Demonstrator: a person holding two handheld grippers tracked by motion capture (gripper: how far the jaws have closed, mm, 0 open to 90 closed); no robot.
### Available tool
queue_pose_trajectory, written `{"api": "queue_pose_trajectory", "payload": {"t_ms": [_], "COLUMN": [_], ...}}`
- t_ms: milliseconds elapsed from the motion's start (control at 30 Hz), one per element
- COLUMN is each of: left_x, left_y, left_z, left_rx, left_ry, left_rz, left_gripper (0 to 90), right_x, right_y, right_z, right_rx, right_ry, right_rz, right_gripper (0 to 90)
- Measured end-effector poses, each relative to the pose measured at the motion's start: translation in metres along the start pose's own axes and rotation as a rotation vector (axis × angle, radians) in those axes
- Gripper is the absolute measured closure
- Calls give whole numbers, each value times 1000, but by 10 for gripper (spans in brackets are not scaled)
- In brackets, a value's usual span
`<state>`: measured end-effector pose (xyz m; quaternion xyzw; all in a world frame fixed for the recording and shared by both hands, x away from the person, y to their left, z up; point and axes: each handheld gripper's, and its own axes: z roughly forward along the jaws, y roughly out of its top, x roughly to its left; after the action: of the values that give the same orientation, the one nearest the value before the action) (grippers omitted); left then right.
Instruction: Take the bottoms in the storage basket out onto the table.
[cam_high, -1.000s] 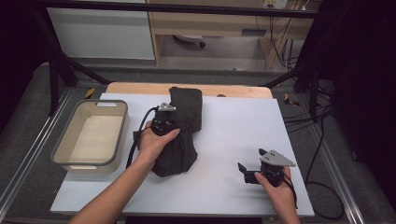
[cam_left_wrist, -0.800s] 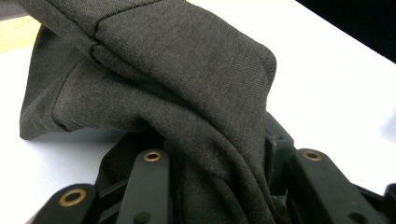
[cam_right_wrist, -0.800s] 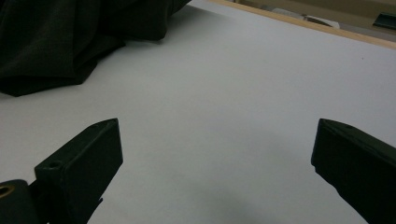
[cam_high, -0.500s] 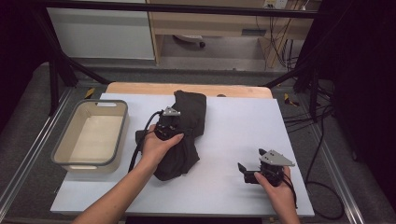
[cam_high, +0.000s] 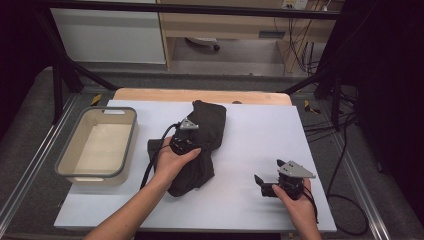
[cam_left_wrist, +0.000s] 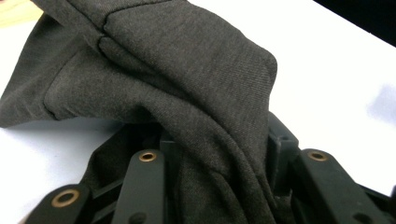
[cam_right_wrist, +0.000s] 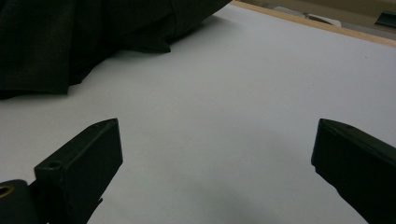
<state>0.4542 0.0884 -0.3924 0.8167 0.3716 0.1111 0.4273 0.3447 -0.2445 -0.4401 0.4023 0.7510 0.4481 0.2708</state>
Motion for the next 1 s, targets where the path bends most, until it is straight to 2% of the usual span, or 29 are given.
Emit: {"api": "queue_pose_trajectory", "payload": {"t_ms": [1000], "left_x": [-18], "left_y": [-4], "left_z": [8], "left_rx": [10], "left_ry": [-37], "left_rz": [-3], "left_gripper": [551], "right_x": [0], "right_y": [0], "right_z": [0], "right_rx": [2], "right_ry": [3], "right_rz": [-1], "right_gripper": [24]}}
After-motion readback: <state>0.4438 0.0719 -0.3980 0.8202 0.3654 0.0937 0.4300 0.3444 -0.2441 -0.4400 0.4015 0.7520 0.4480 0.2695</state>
